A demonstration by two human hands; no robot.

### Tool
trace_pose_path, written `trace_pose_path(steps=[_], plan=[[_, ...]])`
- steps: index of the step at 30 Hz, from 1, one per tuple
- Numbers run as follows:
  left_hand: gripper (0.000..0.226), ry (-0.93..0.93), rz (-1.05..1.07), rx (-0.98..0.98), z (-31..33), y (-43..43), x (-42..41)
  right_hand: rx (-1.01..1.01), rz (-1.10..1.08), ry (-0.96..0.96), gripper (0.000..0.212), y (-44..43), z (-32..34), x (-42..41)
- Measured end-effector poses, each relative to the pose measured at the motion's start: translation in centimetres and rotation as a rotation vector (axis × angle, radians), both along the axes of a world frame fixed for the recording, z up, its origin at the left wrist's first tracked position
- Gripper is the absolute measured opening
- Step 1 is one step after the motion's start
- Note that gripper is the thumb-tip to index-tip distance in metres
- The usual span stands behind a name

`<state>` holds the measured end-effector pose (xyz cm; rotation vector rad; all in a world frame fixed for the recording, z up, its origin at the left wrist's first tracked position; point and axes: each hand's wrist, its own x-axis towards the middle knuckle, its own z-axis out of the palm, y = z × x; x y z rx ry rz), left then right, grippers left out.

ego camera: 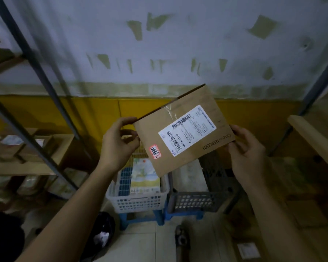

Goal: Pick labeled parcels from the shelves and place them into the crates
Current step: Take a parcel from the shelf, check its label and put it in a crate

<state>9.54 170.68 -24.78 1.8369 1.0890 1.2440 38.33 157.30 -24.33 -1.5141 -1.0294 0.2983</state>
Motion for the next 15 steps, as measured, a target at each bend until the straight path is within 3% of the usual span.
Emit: trace_pose_path(steps=[4, 15], plan=[[0.045, -0.047, 0.068, -0.066, -2.5, 6.1, 6.0, -0.021, 0.029, 0.104, 0.04, 6.2, -3.0, 4.8], [0.042, -0.105, 0.175, -0.527, -12.6, 19.4, 21.2, -0.252, 0.038, 0.427, 0.022, 20.5, -11.9, 17.2]])
